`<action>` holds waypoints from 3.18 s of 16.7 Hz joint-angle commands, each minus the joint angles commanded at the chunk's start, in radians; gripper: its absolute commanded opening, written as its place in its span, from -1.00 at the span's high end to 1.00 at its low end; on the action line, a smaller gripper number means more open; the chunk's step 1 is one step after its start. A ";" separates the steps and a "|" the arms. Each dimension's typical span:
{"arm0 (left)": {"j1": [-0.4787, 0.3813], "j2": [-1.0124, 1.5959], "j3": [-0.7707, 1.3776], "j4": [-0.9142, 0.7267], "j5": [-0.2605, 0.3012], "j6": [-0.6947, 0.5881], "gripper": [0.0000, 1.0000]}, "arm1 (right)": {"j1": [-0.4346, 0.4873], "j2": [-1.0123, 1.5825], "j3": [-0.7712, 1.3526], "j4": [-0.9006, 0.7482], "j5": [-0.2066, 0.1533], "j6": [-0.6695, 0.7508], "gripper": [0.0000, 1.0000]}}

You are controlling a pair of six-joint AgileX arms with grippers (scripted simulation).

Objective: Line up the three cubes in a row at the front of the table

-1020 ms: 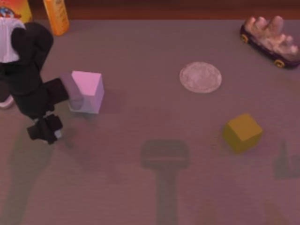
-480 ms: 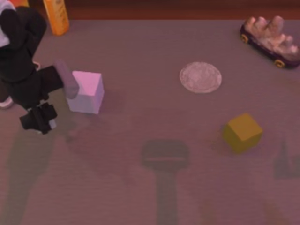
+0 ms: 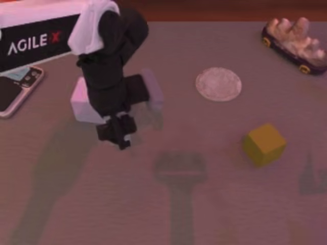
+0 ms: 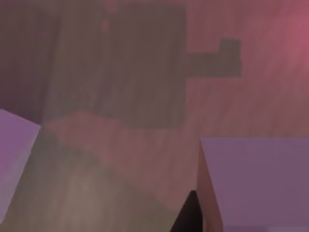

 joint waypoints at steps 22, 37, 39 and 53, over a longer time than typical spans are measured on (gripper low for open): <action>-0.542 0.207 0.165 0.076 -0.006 -0.259 1.00 | 0.000 0.000 0.000 0.000 0.000 0.000 -1.00; -0.544 0.225 0.133 0.116 -0.006 -0.258 -0.36 | 0.000 0.000 0.000 0.000 0.000 0.000 -1.00; -0.544 0.225 0.133 0.116 -0.006 -0.258 -0.66 | 0.000 0.000 0.000 0.000 0.000 0.000 -1.00; -0.543 0.215 0.169 0.075 -0.006 -0.255 -1.00 | 0.000 0.000 0.000 0.000 0.000 0.000 -1.00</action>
